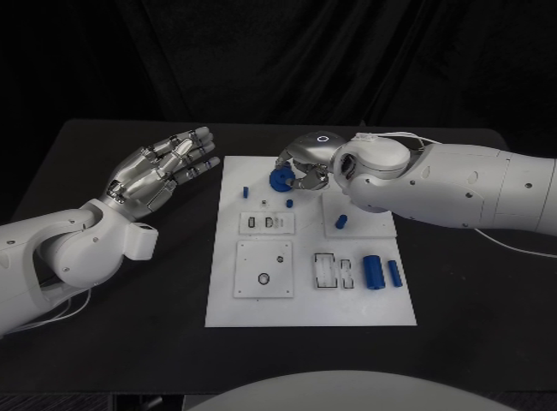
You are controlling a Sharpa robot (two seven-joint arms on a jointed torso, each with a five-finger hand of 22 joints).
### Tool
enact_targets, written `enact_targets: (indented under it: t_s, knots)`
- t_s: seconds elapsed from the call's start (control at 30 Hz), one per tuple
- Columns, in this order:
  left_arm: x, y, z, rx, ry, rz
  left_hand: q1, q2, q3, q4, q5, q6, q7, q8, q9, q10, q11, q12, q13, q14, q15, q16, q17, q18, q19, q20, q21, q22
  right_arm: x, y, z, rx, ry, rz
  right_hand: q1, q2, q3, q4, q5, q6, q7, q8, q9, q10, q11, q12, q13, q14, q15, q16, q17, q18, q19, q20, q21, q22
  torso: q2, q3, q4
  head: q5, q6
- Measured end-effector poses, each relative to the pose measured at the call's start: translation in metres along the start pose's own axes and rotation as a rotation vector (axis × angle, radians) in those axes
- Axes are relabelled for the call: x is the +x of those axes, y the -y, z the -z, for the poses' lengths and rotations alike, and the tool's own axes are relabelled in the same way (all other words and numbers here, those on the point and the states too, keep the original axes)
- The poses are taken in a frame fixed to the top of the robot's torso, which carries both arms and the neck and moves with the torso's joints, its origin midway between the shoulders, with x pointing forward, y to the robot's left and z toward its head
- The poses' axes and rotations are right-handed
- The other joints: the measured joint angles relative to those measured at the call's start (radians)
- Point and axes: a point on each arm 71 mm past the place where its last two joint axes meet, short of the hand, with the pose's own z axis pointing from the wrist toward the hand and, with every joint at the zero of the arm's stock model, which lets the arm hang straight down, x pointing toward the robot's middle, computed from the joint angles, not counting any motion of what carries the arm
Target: Assemble the parts on the task board
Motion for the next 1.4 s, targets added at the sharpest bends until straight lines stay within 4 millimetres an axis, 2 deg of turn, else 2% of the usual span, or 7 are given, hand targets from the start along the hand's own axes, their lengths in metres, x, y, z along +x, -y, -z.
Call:
enact_targets:
  t_s: [0.33,0.47,0.53,0.67,0.8,1.13,1.4]
  knots:
    - [0.0,0.0,0.0,-0.002,-0.001,0.0,0.0,0.0,0.0,0.0,0.0,0.0,0.0,0.0,0.0,0.0,0.0,0.0,0.0,0.0,0.0,0.0,0.0,0.0,0.0,0.0,0.0,0.0,0.001,0.002,0.0,0.013,-0.009,0.002,-0.005,0.005,0.0,0.0,-0.059,-0.012,0.008,0.0,-0.024,0.0,0.0,-0.01,0.0,0.0,0.0,-0.004,0.0,0.0,-0.004,-0.004,-0.008,0.0,0.001,0.0,0.0004,-0.002,0.001]
    - [0.0,0.0,0.0,-0.003,0.0,0.001,0.0,0.0,0.0,0.0,0.0,0.0,0.0,0.0,0.0,0.0,0.0,0.0,0.0,0.0,0.0,0.0,0.0,0.0,0.0,0.0,0.0,0.0,0.002,0.004,0.001,0.021,-0.021,0.004,-0.006,0.005,-0.003,-0.003,-0.086,-0.003,0.018,0.0,-0.033,0.0,0.001,-0.013,0.0,0.0,0.0,-0.007,0.0,0.0,-0.003,-0.004,-0.012,0.0,0.001,0.0,0.0006,-0.002,0.002]
    - [0.0,0.0,0.0,-0.004,0.0,0.001,0.0,0.0,0.0,0.0,0.0,0.0,0.0,0.0,0.0,0.0,0.0,0.0,0.0,0.0,0.0,0.0,0.0,0.0,0.0,0.0,0.0,0.0,0.002,0.005,0.001,0.025,-0.026,0.004,-0.012,0.0,-0.009,0.0,-0.101,0.007,0.027,0.002,-0.037,0.0,0.011,-0.013,0.0,-0.001,0.002,-0.008,0.0,0.0,-0.004,-0.004,-0.013,0.001,0.001,0.0,0.0006,-0.003,0.002]
    - [-0.001,-0.001,0.0,-0.005,0.0,0.001,0.0,0.0,0.0,0.0,0.0,0.0,0.0,0.0,0.0,0.0,0.0,0.0,0.0,0.0,0.0,0.0,0.0,0.0,0.0,0.0,0.0,0.0,0.003,0.008,0.002,0.037,-0.038,0.006,-0.024,-0.003,-0.022,-0.001,-0.136,0.018,0.039,0.005,-0.046,0.0,0.018,-0.013,0.0,-0.002,0.01,-0.008,0.0,0.0,-0.004,0.004,-0.013,0.001,0.001,0.0,0.0007,-0.004,0.004]
    - [-0.001,-0.001,0.001,-0.006,0.0,0.001,0.0,0.0,0.003,-0.003,0.0,-0.007,0.0,0.0,0.0,0.0,0.0,0.0,0.0,0.0,0.0,0.0,0.0,0.0,0.0,0.0,0.0,0.0,0.004,0.013,0.004,0.052,-0.048,0.008,-0.024,-0.003,-0.025,-0.003,-0.146,0.024,0.044,0.009,-0.05,0.0,0.018,-0.014,0.0,-0.001,0.01,-0.009,0.0,0.0,-0.004,0.004,-0.013,0.001,0.001,0.0,0.0006,-0.004,0.004]
    - [-0.003,0.0,0.002,-0.008,0.004,0.0,0.0,0.0,0.003,-0.003,0.0,-0.007,0.0,0.0,0.0,0.0,0.0,0.0,0.0,0.0,0.0,0.0,0.0,0.0,0.0,0.0,0.0,0.0,0.005,0.028,0.014,0.086,-0.05,0.008,-0.024,-0.003,-0.031,-0.003,-0.156,0.028,0.047,0.009,-0.052,0.0,0.018,-0.017,0.0,-0.002,0.016,-0.013,0.0,0.0,0.0,0.007,-0.017,0.001,0.001,0.0,0.0002,-0.001,0.004]
    - [-0.005,0.001,0.005,-0.009,0.011,-0.002,0.0,0.0,0.003,-0.003,0.0,-0.007,0.0,0.0,0.0,0.0,0.0,0.0,0.0,0.0,0.0,0.0,0.0,0.0,0.0,0.0,0.0,0.0,0.002,0.047,0.04,0.102,0.022,-0.011,-0.024,-0.003,-0.039,0.0,-0.161,0.121,0.027,0.04,-0.056,0.0,0.018,-0.017,0.0,-0.002,0.016,-0.007,0.0,0.0,0.0,0.007,0.004,0.0,0.001,0.0,0.0002,0.001,0.002]
